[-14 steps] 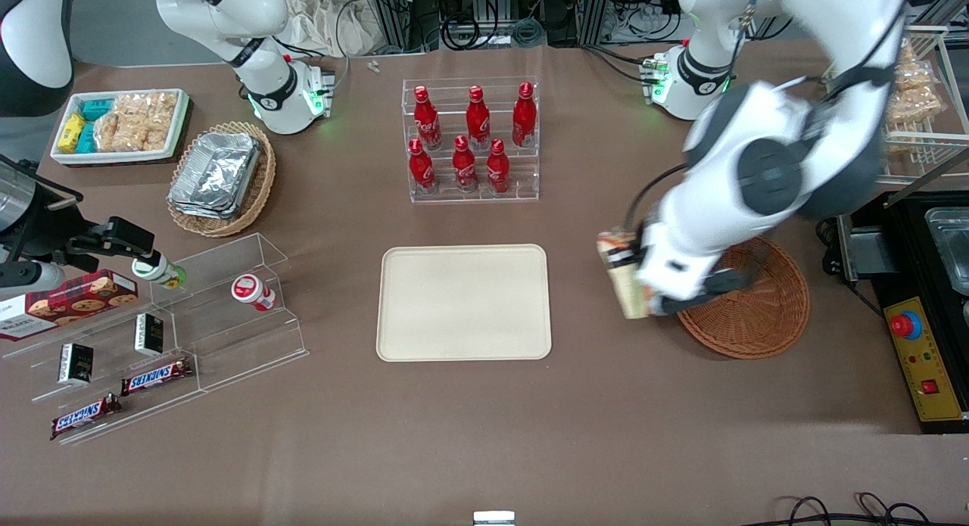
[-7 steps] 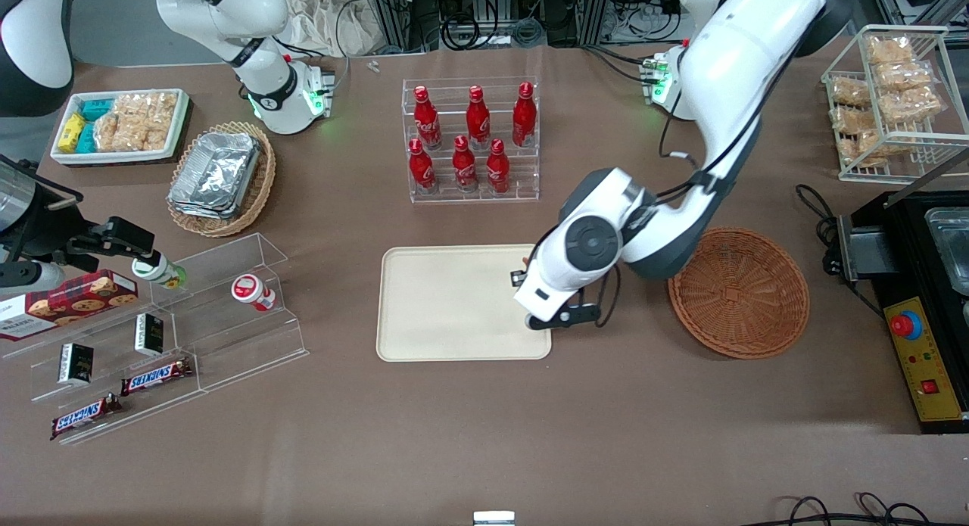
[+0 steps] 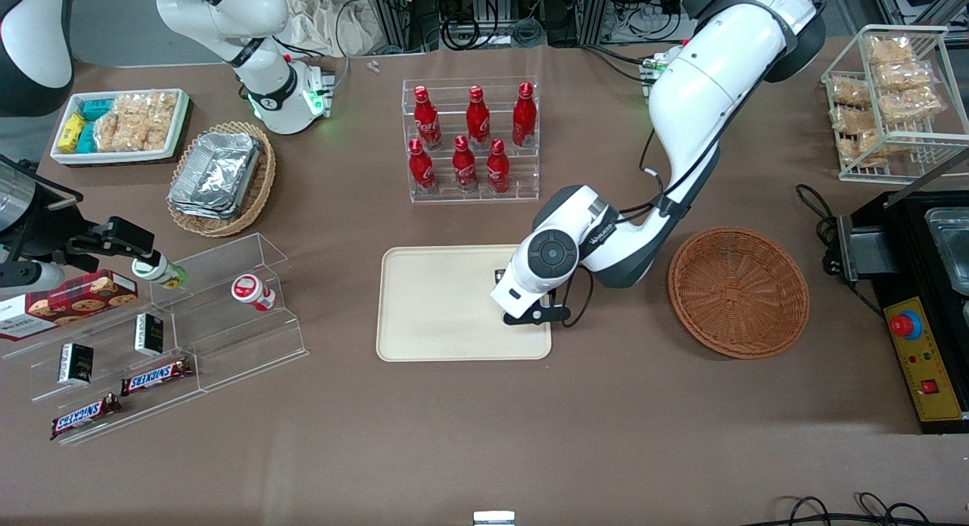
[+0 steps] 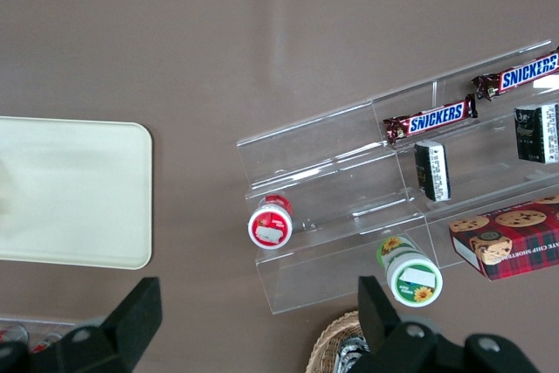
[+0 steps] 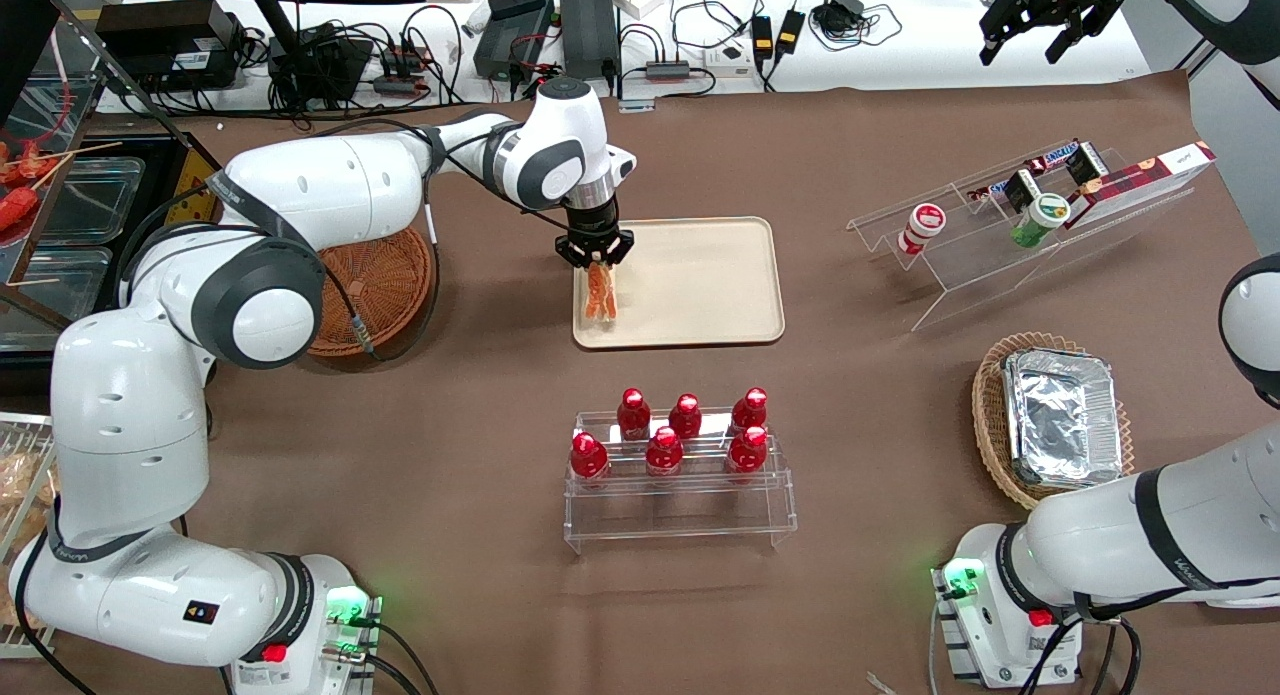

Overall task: Place sandwich from basket to tray
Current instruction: 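Carry the sandwich with the left gripper over the cream tray, then lower the sandwich onto the tray and open the left gripper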

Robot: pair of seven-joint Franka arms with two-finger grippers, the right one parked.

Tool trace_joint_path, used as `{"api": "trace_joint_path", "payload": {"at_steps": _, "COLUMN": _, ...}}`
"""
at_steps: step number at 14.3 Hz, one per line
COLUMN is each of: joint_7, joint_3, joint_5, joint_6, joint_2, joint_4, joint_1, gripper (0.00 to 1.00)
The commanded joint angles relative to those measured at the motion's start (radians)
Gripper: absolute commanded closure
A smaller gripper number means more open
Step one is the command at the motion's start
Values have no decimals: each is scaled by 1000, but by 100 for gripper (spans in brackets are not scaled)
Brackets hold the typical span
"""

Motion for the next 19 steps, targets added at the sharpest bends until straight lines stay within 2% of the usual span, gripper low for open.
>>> {"api": "trace_joint_path", "payload": {"at_steps": 1, "joint_7": -14, "joint_3": 11, "joint_5": 34, "joint_6": 6, "joint_2": 13, "joint_4": 12, "joint_1": -23, "gripper": 74}}
{"api": "trace_joint_path", "payload": {"at_steps": 2, "joint_7": -14, "joint_3": 11, "joint_5": 35, "joint_6": 6, "joint_2": 16, "joint_4": 12, "joint_1": -23, "gripper": 65}}
{"api": "trace_joint_path", "payload": {"at_steps": 3, "joint_7": -14, "joint_3": 11, "joint_5": 35, "joint_6": 6, "joint_2": 17, "joint_4": 12, "joint_1": -23, "gripper": 44}}
{"api": "trace_joint_path", "payload": {"at_steps": 4, "joint_7": -14, "joint_3": 11, "joint_5": 35, "joint_6": 5, "joint_2": 17, "joint_4": 12, "joint_1": -23, "gripper": 0}}
{"api": "trace_joint_path", "payload": {"at_steps": 12, "joint_7": -28, "joint_3": 11, "joint_5": 24, "joint_6": -44, "joint_2": -45, "joint_4": 29, "joint_1": -4, "gripper": 0}}
{"api": "trace_joint_path", "payload": {"at_steps": 19, "joint_7": -57, "joint_3": 9, "joint_5": 17, "joint_6": -273, "joint_2": -292, "joint_4": 17, "joint_1": 109, "gripper": 0}}
